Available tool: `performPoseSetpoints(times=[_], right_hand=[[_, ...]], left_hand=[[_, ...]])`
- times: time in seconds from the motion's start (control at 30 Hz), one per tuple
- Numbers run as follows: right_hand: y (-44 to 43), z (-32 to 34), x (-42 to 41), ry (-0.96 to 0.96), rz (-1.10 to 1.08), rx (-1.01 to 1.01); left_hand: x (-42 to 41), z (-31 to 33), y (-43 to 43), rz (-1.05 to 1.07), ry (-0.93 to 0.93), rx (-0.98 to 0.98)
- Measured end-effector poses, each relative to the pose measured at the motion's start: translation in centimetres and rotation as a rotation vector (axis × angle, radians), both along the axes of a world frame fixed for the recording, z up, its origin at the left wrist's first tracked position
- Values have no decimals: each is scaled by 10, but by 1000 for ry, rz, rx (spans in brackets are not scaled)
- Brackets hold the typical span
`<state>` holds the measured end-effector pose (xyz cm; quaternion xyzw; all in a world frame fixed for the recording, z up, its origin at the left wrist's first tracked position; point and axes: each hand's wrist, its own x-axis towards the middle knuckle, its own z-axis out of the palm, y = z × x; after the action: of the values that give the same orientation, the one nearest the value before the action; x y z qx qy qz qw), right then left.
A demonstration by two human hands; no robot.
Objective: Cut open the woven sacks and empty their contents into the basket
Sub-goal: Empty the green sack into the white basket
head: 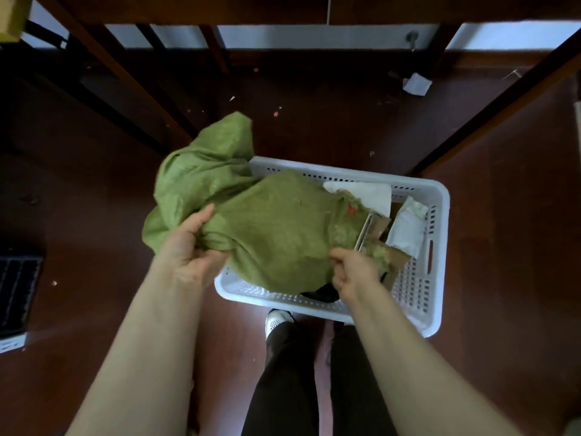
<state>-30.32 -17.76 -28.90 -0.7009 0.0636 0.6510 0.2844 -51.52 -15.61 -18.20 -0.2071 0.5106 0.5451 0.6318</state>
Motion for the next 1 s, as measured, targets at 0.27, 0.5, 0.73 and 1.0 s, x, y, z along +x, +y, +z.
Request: performPoseSetpoints(times=[0.27, 0.5, 0.73, 1.0], right_hand=[[-6, 53, -22, -15, 51, 180], [22, 57, -3, -133, 132, 280], [33, 49, 19, -73, 139, 382], [-23, -13, 25, -226, 508, 379]], left_hand=[[10, -14, 5, -121, 565, 83], [49, -68, -54, -1450, 1327, -18], [64, -134, -35, -1492, 1665, -25], [67, -110, 3, -1003, 1184, -290]])
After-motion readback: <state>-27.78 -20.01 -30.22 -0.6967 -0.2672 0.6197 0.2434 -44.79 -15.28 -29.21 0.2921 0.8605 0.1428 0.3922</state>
